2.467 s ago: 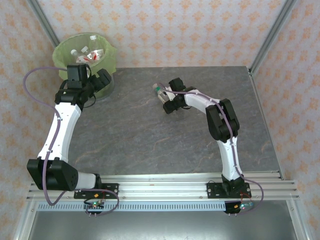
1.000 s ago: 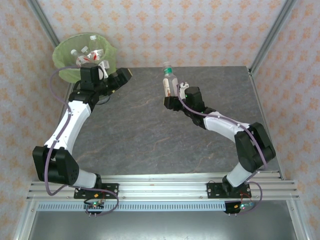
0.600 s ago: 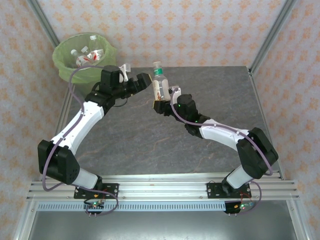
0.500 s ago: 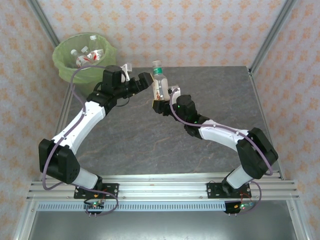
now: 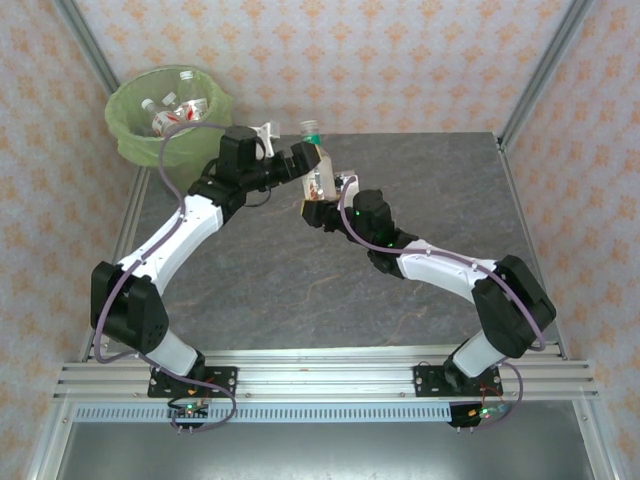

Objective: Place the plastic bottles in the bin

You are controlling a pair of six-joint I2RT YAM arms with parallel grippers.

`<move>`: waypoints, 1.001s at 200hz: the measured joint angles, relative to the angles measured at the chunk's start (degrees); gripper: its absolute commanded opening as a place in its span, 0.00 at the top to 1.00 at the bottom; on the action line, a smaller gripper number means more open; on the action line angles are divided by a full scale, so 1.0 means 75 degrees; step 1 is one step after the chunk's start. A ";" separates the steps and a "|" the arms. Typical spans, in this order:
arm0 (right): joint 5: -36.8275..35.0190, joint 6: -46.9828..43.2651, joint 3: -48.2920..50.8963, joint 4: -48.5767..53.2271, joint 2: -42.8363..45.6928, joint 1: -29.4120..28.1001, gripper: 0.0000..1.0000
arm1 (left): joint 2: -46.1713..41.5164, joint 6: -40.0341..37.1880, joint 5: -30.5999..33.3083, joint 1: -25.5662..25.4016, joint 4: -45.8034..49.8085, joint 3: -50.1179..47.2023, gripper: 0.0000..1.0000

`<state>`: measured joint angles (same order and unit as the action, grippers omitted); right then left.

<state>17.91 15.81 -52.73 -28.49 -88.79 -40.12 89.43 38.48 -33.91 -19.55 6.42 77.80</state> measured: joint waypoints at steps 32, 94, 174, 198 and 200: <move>0.0163 -0.0029 0.0000 0.0020 0.0000 -0.0003 1.00 | -0.0003 -0.0411 0.0061 -0.0341 0.0052 0.0000 0.03; 0.0527 -0.0099 -0.0032 0.0020 0.0003 -0.0006 1.00 | 0.0085 -0.1253 0.0525 -0.0347 0.0874 0.0466 0.14; 0.0787 -0.0140 -0.0073 0.0198 0.0003 -0.0012 0.99 | 0.0385 -0.1530 0.0565 -0.0356 0.1218 0.0615 0.30; 0.0778 -0.0152 -0.0090 0.0216 0.0003 -0.0017 0.87 | 0.0385 -0.1536 0.0568 -0.0379 0.1233 0.0638 0.38; 0.0772 -0.0163 -0.0090 0.0216 0.0003 -0.0017 0.85 | 0.0385 -0.1530 0.0568 -0.0382 0.1236 0.0638 0.38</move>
<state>23.70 14.59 -53.41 -26.87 -88.77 -40.25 92.31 27.00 -29.65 -22.41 15.68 82.59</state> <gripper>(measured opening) 0.598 0.654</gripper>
